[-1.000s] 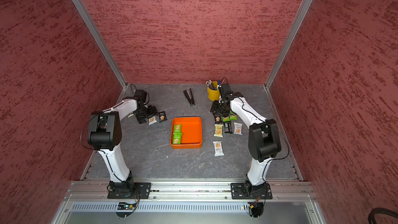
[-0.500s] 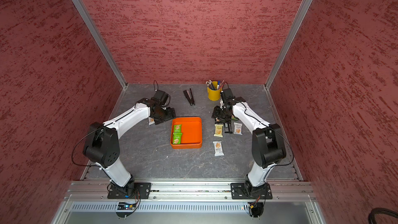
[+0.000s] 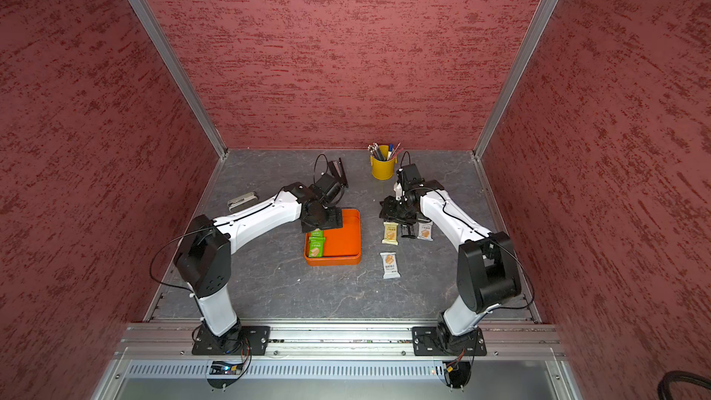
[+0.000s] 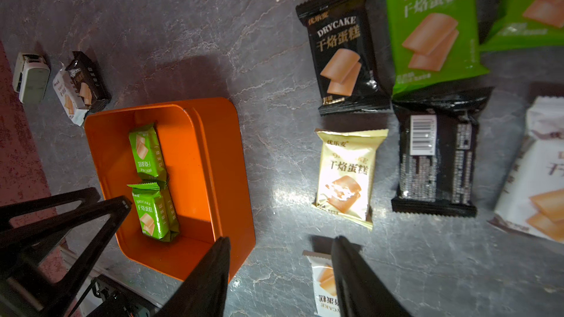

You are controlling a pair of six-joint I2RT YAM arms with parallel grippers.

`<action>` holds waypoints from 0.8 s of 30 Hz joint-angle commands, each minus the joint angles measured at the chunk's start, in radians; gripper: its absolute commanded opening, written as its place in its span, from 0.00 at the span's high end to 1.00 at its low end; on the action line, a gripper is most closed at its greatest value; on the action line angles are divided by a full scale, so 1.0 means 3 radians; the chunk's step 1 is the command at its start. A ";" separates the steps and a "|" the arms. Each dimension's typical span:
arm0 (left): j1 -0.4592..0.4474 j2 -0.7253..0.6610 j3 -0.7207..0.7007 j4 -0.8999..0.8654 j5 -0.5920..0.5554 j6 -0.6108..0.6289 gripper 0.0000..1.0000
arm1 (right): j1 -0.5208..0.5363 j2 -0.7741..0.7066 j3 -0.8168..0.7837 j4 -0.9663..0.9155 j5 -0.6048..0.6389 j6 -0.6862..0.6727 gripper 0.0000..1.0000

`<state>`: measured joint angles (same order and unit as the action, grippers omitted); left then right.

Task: Take the cookies out of the storage box
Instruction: Pick up the cookie from the storage box.

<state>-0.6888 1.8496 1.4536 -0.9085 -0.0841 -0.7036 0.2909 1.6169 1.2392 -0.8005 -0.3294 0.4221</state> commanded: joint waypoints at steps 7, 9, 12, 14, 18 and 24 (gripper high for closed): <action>-0.0005 0.0459 0.0223 -0.0094 -0.0221 -0.0065 0.11 | -0.0047 -0.0163 -0.0108 0.0049 -0.0069 -0.0072 0.42; -0.0005 0.0528 0.0267 -0.0126 -0.0258 -0.0073 0.10 | -0.0067 -0.0172 -0.0117 0.0036 -0.0062 -0.0092 0.42; -0.0006 0.0578 0.0268 -0.0107 -0.0273 -0.0089 0.10 | -0.0093 -0.0164 -0.0120 0.0010 -0.0045 -0.0122 0.42; -0.0005 0.0616 0.0259 -0.0099 -0.0270 -0.0092 0.10 | -0.0116 -0.0152 -0.0122 0.0003 -0.0042 -0.0134 0.42; -0.0007 0.0676 0.0242 -0.0096 -0.0257 -0.0109 0.09 | -0.0149 -0.0148 -0.0117 -0.0008 -0.0052 -0.0149 0.42; -0.0008 0.0742 0.0241 -0.0002 -0.0157 -0.0122 0.09 | -0.0200 -0.0153 -0.0087 -0.0053 -0.0032 -0.0195 0.42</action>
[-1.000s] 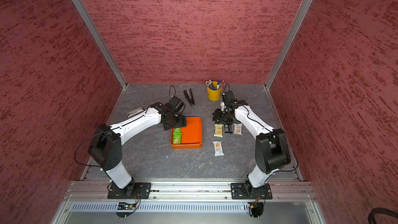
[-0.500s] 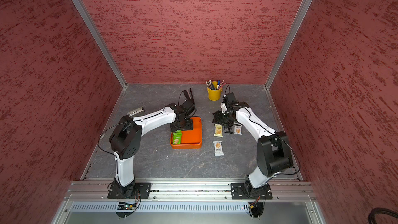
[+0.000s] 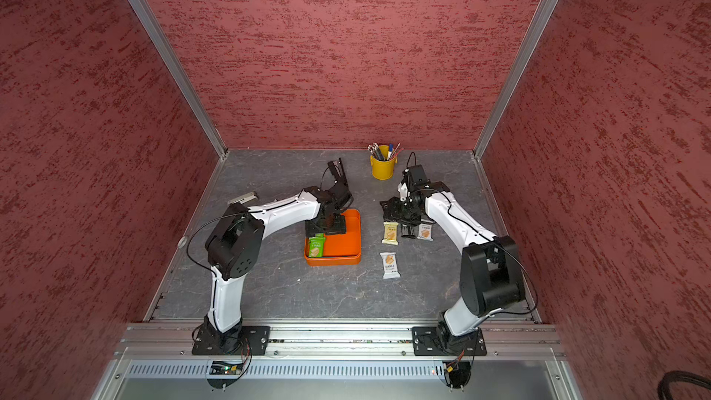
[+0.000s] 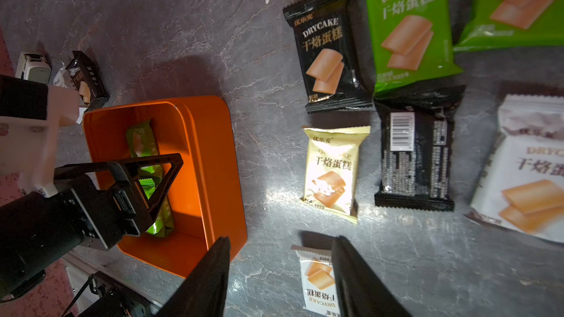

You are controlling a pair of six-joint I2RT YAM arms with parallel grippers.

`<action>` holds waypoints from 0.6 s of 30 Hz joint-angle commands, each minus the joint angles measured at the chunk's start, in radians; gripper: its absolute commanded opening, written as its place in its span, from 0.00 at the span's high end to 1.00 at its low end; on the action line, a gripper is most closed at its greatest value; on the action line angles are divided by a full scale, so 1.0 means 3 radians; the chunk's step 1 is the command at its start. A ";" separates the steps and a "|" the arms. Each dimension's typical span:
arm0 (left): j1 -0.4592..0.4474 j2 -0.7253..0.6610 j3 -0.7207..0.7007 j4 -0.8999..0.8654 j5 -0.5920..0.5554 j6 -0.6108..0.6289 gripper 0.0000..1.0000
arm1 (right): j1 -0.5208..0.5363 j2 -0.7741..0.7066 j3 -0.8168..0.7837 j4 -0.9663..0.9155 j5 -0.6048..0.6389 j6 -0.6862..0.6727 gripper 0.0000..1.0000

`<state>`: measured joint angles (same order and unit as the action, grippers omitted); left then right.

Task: Take the cookies out of the storage box
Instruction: Pick up the cookie from the storage box.

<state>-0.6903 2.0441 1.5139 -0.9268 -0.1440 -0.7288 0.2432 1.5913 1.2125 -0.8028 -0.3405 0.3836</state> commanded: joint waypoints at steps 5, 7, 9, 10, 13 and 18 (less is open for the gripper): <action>-0.0002 0.0135 0.0094 0.0156 0.0192 -0.0074 0.09 | -0.0070 -0.0078 0.0015 -0.0066 0.0007 -0.0085 0.42; -0.0008 0.0167 0.0157 0.0170 0.0241 -0.0081 0.09 | -0.0079 -0.0077 0.0013 -0.0071 0.0010 -0.0088 0.42; -0.0025 0.0186 0.0227 0.0172 0.0274 -0.0088 0.09 | -0.0086 -0.0079 0.0004 -0.0066 0.0009 -0.0092 0.42; -0.0035 0.0191 0.0266 0.0175 0.0289 -0.0090 0.09 | -0.0087 -0.0081 -0.0005 -0.0065 0.0009 -0.0088 0.42; -0.0052 0.0202 0.0362 0.0142 0.0297 -0.0088 0.09 | -0.0092 -0.0083 -0.0027 -0.0054 0.0000 -0.0087 0.42; -0.0046 0.0129 0.0452 -0.0049 0.0139 -0.0090 0.09 | -0.0095 -0.0088 -0.0050 -0.0034 -0.0014 -0.0082 0.42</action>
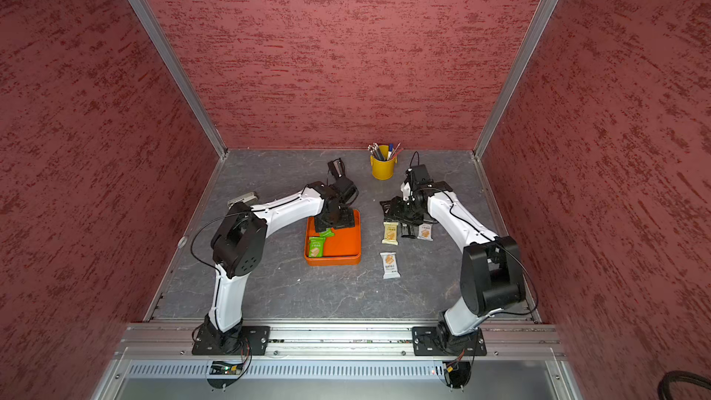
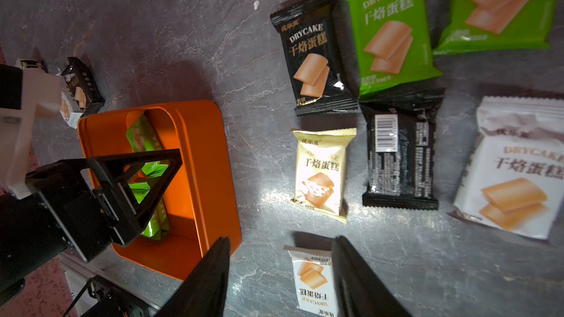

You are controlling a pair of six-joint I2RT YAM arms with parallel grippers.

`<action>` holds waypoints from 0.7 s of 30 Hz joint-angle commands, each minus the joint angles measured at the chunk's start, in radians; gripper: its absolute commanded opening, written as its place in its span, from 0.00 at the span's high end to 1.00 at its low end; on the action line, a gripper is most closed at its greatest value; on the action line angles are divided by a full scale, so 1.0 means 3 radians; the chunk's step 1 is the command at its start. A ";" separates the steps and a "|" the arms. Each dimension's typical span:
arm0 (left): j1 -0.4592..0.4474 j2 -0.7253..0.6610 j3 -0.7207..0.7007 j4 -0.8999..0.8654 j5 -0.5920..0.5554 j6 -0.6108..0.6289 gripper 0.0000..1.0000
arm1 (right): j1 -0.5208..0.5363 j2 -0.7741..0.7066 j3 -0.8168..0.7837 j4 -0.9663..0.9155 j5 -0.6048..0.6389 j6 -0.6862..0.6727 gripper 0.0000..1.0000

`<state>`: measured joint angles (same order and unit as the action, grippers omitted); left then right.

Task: Take the cookies out of the storage box
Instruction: Pick up the cookie from the storage box.

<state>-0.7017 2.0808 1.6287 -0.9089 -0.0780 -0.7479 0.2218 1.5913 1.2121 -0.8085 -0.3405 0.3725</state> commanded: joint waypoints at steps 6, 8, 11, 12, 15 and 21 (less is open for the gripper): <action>0.0036 -0.0094 -0.0047 -0.0202 -0.0187 -0.0090 0.15 | -0.0024 -0.0064 -0.0065 0.0016 -0.0037 -0.0040 0.42; 0.0062 -0.0101 -0.0109 -0.0193 -0.0175 -0.0142 0.23 | -0.0024 -0.0066 -0.0070 0.0028 -0.0043 -0.0040 0.42; 0.0076 -0.0117 -0.0188 -0.0169 -0.0208 -0.0229 0.30 | -0.0032 -0.0069 -0.0079 0.0027 -0.0041 -0.0040 0.42; 0.0078 -0.0123 -0.0203 -0.0172 -0.0241 -0.0266 0.30 | -0.0029 -0.0076 -0.0082 0.0030 -0.0037 -0.0045 0.42; 0.0079 -0.0151 -0.0254 -0.0161 -0.0312 -0.0380 0.31 | -0.0029 -0.0072 -0.0090 0.0024 -0.0027 -0.0056 0.42; 0.0145 -0.0155 -0.0380 -0.0076 -0.0304 -0.0450 0.30 | -0.0039 -0.0061 -0.0088 0.0014 -0.0016 -0.0066 0.42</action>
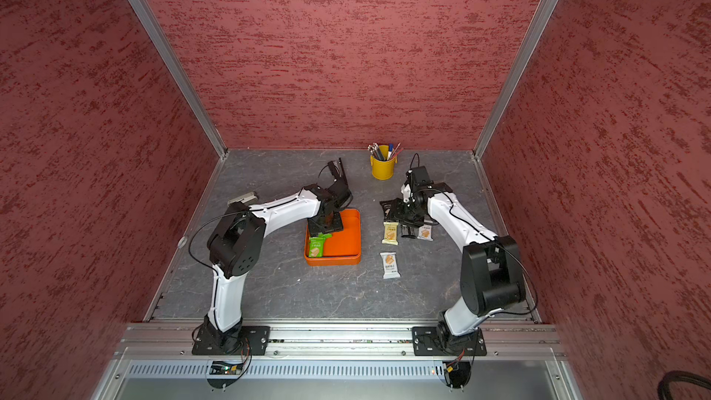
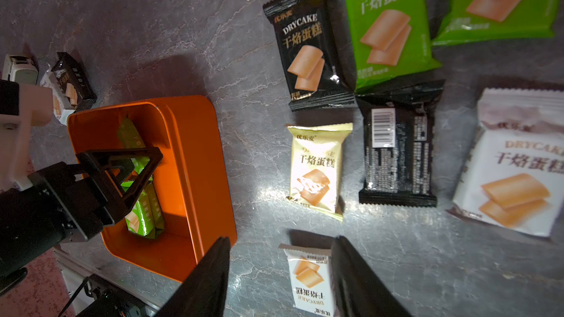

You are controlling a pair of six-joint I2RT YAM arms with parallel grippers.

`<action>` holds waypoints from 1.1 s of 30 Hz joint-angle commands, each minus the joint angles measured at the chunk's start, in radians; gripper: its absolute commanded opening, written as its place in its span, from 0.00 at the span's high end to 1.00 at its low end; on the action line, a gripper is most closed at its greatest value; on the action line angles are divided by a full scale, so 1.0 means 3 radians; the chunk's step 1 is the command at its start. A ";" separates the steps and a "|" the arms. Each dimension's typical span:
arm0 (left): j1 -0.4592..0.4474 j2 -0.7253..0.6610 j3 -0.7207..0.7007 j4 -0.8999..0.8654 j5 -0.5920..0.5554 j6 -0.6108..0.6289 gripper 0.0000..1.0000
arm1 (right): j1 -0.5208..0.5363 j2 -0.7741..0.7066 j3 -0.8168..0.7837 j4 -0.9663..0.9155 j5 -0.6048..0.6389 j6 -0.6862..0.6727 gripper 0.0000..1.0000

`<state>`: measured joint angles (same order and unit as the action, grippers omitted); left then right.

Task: Take the cookies out of the storage box
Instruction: Pick up the cookie from the storage box.

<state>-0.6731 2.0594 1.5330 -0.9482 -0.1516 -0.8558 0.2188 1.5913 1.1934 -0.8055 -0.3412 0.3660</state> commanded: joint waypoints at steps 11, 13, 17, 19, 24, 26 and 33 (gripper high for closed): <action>0.0141 -0.0092 -0.0099 0.0214 0.0004 -0.0052 0.26 | -0.0035 -0.0016 0.0010 -0.0035 0.0002 -0.0052 0.42; 0.0146 -0.0090 -0.0105 0.0230 0.0002 -0.0027 0.26 | -0.0039 -0.0003 0.0028 -0.0047 0.0013 -0.0059 0.42; 0.0182 -0.0036 -0.0144 0.0301 0.0069 -0.0002 0.27 | -0.0039 0.0022 0.0046 -0.0062 0.0018 -0.0067 0.42; 0.0188 -0.0015 -0.0154 0.0331 0.0080 0.0013 0.30 | -0.0045 0.0027 0.0051 -0.0064 0.0028 -0.0066 0.42; 0.0188 0.0023 -0.0158 0.0404 0.0142 0.0036 0.47 | -0.0049 0.0043 0.0051 -0.0071 0.0028 -0.0070 0.42; 0.0182 0.0024 -0.0146 0.0419 0.0158 0.0048 0.53 | -0.0045 0.0040 0.0051 -0.0070 0.0030 -0.0070 0.42; 0.0175 -0.0042 -0.0128 0.0399 0.0160 0.0074 0.58 | -0.0054 0.0034 0.0057 -0.0066 0.0024 -0.0070 0.42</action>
<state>-0.6189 2.0598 1.4921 -0.8368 -0.1089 -0.8433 0.2119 1.5990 1.1938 -0.8127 -0.3405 0.3580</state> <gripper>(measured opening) 0.445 0.580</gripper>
